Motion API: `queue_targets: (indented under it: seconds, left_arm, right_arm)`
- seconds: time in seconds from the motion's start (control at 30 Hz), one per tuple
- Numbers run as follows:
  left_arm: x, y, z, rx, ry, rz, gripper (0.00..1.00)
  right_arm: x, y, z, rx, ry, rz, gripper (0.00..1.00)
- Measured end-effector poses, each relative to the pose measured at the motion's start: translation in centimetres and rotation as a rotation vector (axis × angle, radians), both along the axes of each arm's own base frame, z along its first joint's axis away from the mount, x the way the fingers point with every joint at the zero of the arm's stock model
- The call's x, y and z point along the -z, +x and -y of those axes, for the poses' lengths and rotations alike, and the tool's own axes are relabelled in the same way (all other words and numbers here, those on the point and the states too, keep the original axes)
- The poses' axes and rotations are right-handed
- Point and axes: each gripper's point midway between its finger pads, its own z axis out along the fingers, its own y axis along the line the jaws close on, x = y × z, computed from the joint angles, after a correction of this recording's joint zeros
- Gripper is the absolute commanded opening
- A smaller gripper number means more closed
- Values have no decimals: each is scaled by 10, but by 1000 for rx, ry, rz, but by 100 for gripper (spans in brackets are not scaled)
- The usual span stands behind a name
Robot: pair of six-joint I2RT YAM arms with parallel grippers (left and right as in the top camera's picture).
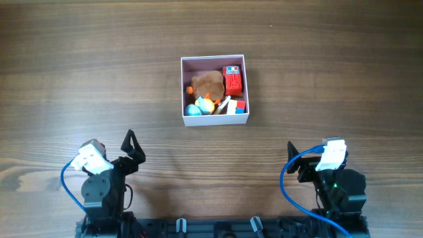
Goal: Pack container
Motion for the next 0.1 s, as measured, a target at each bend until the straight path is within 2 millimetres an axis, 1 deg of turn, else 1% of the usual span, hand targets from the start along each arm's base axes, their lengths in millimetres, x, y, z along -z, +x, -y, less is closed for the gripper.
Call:
queue_targets:
  seconds: [0.1]
  left_arm:
    - [0, 0, 0, -1, -3, 0, 100]
  right_arm:
    - [0, 0, 0, 0, 0, 0, 100]
